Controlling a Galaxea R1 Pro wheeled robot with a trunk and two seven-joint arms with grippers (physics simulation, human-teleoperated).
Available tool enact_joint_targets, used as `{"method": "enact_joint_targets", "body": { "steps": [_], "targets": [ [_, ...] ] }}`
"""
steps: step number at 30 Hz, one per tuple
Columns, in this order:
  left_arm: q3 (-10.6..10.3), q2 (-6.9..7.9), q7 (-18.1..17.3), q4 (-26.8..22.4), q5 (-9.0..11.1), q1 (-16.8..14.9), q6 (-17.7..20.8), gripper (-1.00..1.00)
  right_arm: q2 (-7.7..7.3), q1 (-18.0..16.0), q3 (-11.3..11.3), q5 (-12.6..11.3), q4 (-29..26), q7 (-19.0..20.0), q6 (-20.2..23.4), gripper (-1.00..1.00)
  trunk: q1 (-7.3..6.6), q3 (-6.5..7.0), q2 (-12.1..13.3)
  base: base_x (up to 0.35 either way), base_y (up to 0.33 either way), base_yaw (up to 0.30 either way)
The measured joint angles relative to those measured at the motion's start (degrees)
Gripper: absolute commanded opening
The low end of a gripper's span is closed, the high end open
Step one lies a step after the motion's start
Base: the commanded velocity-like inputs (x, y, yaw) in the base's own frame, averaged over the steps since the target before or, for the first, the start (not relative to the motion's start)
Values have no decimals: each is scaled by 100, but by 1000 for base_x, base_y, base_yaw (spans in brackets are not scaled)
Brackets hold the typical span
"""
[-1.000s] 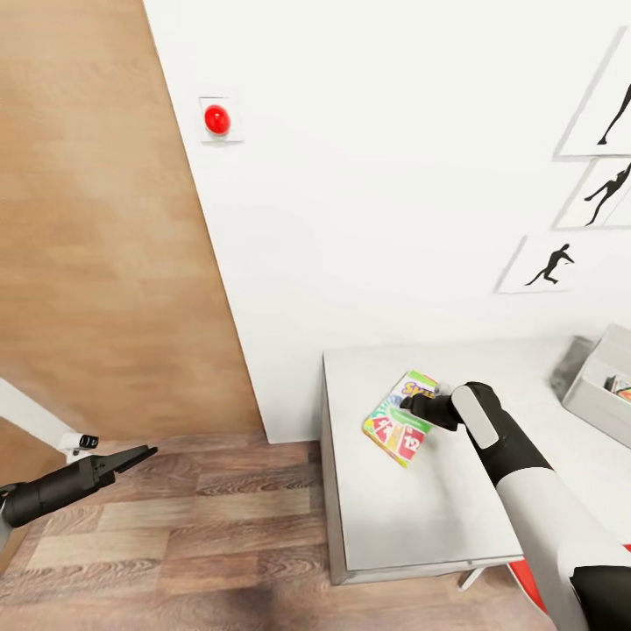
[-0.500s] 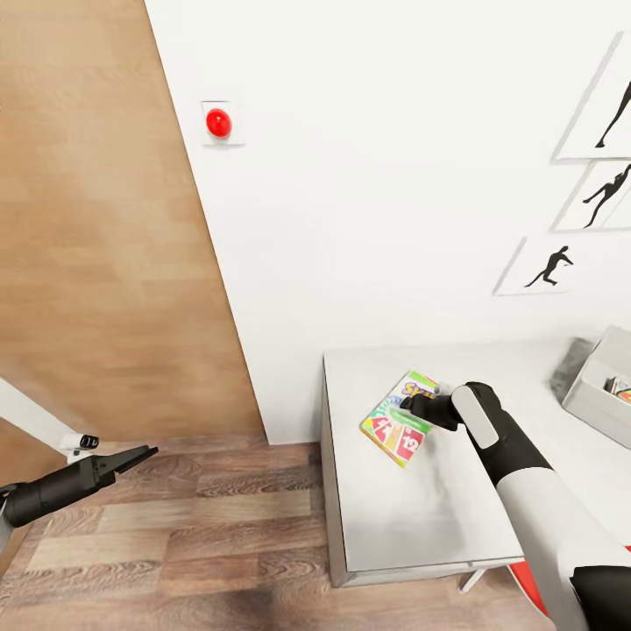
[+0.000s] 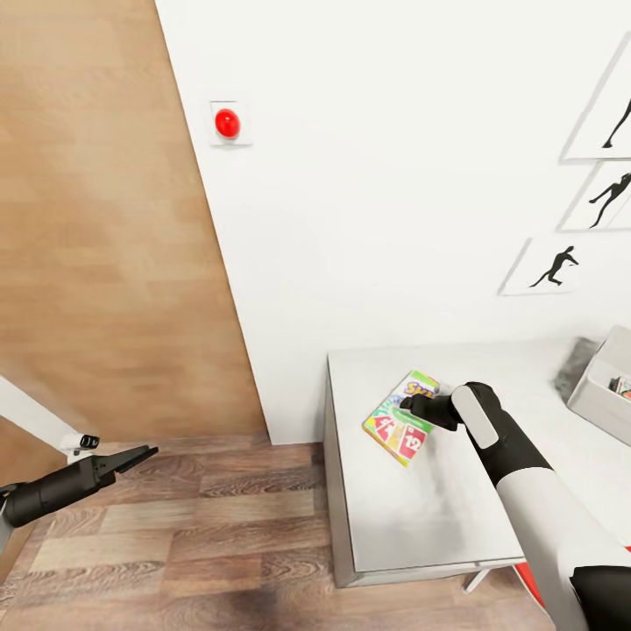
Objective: Put all the toys in the child's room - the three board games (two on the bed and one on the table), the two jigsaw puzzles on the table, and the tennis ball on the table - inside the toy box on the table in the child's room.
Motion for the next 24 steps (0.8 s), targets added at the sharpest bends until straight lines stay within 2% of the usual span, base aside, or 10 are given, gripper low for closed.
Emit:
{"method": "enact_joint_targets", "body": {
  "steps": [5,14,24],
  "targets": [
    [1,0,0,-1,-1,1,0,100,-1,-2,0,70,2,-2,11,100,0,1,-1,-4,74,0],
    [0,0,0,0,0,0,0,100,0,-1,0,45,2,-1,7,100,0,2,-1,-11,44,0],
    [0,0,0,-1,-1,0,0,100,0,0,0,1,3,0,0,100,1,2,0,-96,104,0]
  ]
}}
